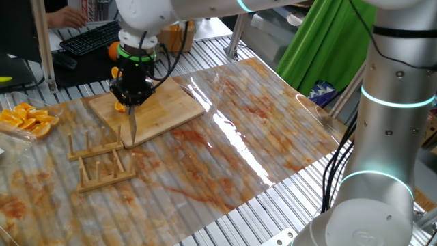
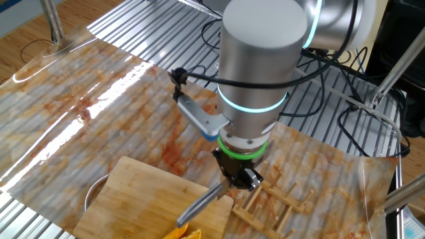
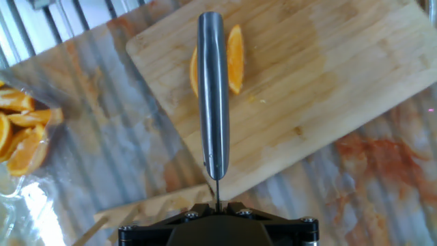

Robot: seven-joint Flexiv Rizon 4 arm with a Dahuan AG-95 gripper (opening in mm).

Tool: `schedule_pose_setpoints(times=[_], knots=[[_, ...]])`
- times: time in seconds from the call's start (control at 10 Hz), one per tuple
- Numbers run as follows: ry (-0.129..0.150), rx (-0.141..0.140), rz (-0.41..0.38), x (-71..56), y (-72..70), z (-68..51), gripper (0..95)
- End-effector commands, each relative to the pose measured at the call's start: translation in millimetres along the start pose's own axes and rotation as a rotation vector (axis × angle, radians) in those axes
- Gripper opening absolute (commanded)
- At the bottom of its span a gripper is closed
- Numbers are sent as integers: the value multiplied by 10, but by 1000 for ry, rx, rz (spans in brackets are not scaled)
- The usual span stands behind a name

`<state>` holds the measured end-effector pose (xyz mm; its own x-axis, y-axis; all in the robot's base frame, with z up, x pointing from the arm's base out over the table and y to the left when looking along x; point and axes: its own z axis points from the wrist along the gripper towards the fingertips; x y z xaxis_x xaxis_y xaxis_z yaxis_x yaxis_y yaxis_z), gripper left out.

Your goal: Chop the orange

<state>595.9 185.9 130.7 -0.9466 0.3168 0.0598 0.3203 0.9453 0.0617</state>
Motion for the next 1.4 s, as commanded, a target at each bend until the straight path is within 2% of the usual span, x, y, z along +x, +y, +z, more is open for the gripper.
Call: schedule_pose_setpoints(times=[0.1,0.3,0.5,0.7,0.9,1.2,1.4], knots=[[-2,21,-9,16,-4,-3,0],[3,13,-26,16,-4,-3,0],[-11,1,-102,16,-4,-3,0],[-28,10,-123,16,-4,-3,0],[-26,-2,-121,16,-4,-3,0],[-22,1,-77,16,-4,-3,0],[-25,3,-48,169,147,-29,0]])
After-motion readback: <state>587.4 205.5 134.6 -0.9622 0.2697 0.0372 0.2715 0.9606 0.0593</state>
